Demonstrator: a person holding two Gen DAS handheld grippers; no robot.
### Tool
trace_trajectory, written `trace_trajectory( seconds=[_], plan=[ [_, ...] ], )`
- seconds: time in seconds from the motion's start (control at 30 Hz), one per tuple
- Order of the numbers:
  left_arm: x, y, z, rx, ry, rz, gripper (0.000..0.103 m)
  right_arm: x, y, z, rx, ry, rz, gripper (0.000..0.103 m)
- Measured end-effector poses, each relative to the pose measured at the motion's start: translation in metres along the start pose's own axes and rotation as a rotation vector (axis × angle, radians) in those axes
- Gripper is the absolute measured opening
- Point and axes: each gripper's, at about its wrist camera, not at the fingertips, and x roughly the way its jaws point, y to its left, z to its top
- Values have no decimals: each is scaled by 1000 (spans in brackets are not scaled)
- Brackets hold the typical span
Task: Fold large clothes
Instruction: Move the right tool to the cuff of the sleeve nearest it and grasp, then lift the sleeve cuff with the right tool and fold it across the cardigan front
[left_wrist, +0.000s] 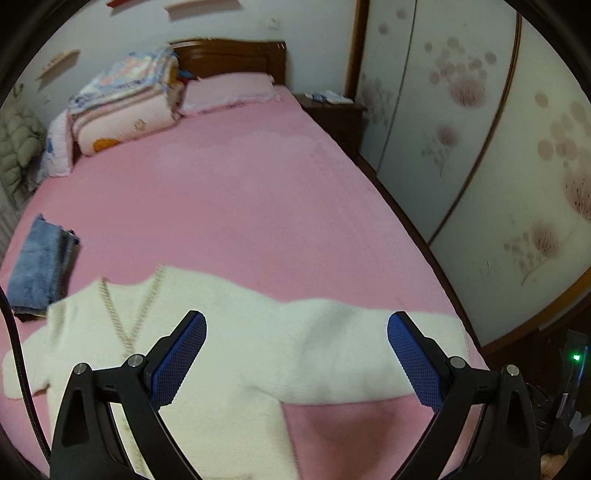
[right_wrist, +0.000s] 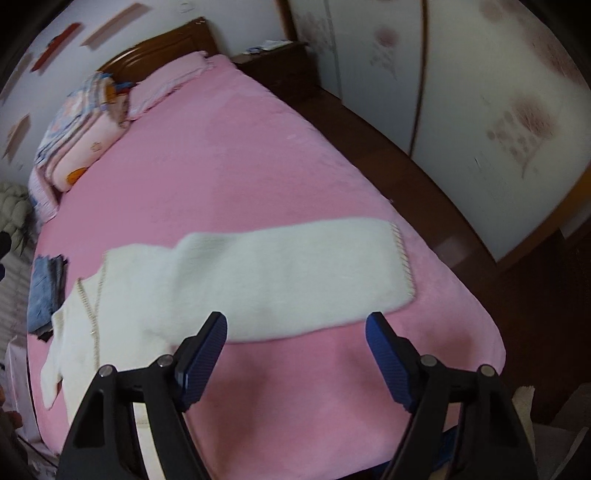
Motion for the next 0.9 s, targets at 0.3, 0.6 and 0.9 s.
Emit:
trace_trajectory(
  seconds=[0.3,0.6,0.9],
  plan=[
    [86,-55,-21,2,122,-69,98,81,-91,-6,221,104,12,77],
    [104,-69,-42,22,203,-125,98,136,-122,-19,428,174,120,64],
    [101,-58,-41,-24,233,-120,98,148,-131,-5,482,106,203,10]
  ],
)
